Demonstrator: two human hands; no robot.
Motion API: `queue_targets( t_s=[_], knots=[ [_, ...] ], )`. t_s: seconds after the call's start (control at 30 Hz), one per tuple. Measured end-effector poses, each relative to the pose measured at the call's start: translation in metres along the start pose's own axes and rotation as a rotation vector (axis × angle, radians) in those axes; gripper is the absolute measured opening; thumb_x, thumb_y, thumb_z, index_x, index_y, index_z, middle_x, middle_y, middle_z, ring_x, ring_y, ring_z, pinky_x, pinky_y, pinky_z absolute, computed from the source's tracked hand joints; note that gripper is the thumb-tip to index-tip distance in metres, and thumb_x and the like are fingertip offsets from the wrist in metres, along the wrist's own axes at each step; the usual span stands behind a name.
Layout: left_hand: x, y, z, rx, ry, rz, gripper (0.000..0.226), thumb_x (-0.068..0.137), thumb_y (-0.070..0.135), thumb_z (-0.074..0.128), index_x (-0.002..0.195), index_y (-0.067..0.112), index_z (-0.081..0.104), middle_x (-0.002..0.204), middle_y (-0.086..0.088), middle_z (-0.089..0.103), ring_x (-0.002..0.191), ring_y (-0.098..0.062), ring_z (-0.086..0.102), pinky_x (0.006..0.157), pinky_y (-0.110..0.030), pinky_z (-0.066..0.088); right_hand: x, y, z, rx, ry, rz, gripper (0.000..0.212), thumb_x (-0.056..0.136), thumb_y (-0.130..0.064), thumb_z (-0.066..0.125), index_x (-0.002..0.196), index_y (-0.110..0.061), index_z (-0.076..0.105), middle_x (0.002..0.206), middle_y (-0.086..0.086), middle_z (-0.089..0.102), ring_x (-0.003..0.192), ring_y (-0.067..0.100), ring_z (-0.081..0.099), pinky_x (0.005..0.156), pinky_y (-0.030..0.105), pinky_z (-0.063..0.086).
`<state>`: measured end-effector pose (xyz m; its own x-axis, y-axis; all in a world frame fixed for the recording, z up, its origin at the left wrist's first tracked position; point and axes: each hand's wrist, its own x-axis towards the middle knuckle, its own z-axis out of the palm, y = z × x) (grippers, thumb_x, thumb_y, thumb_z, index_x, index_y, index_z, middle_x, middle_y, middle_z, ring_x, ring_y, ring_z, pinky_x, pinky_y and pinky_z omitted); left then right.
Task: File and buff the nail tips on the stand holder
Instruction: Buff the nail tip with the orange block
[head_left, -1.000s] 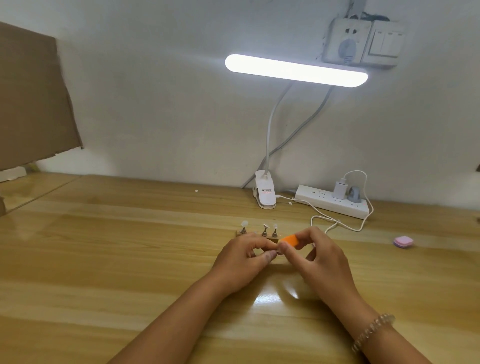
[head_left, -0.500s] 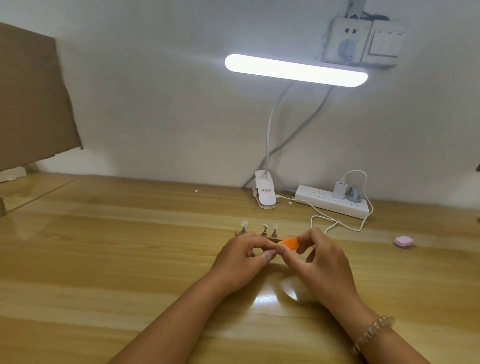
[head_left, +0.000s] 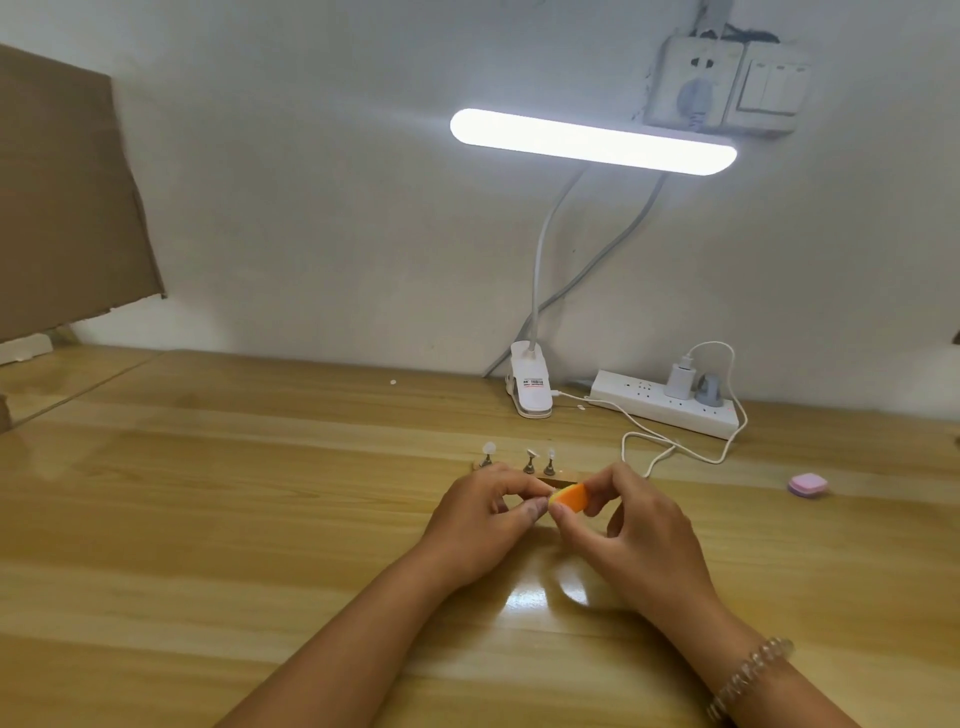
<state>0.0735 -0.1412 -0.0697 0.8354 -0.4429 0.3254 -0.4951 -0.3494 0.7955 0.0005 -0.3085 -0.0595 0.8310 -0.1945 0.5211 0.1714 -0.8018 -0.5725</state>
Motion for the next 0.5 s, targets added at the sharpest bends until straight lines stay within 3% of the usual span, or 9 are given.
queue_targets(
  t_s=[0.1,0.23,0.37,0.5],
  knots=[
    [0.000,-0.001,0.000,-0.011,0.005,0.004,0.016,0.094,0.020,0.066,0.097,0.032,0.075,0.098,0.013,0.068,0.057,-0.001,0.042,0.062,-0.018,0.035,-0.003,-0.002,0.001,-0.020,-0.044,-0.019,0.032,0.068,-0.059,0.067,0.080,-0.031,0.055,0.077,-0.015,0.060,0.067,0.006,0.055,0.060,0.034,0.048],
    [0.000,0.000,0.001,-0.037,-0.019,-0.008,0.015,0.096,0.022,0.062,0.103,0.029,0.073,0.100,0.013,0.072,0.058,-0.012,0.045,0.066,-0.037,0.049,0.002,0.001,-0.003,0.053,0.130,0.028,0.024,0.075,-0.045,0.073,0.087,-0.032,0.058,0.084,-0.014,0.064,0.059,0.008,0.054,0.069,0.031,0.050],
    [-0.001,-0.002,0.001,-0.003,-0.051,0.009,0.021,0.097,0.016,0.058,0.102,0.032,0.071,0.098,0.016,0.071,0.056,-0.007,0.047,0.065,-0.031,0.047,-0.006,-0.009,-0.001,-0.022,-0.022,-0.133,0.026,0.079,-0.043,0.074,0.099,-0.033,0.061,0.093,-0.020,0.062,0.064,-0.002,0.052,0.066,0.031,0.049],
    [-0.001,-0.002,0.002,0.015,-0.049,0.002,0.017,0.097,0.021,0.060,0.098,0.034,0.071,0.092,0.017,0.068,0.057,-0.009,0.050,0.069,-0.035,0.049,-0.002,-0.008,-0.002,-0.054,0.030,-0.089,0.025,0.080,-0.038,0.076,0.100,-0.031,0.063,0.094,-0.018,0.061,0.064,0.001,0.053,0.066,0.037,0.051]
  ],
)
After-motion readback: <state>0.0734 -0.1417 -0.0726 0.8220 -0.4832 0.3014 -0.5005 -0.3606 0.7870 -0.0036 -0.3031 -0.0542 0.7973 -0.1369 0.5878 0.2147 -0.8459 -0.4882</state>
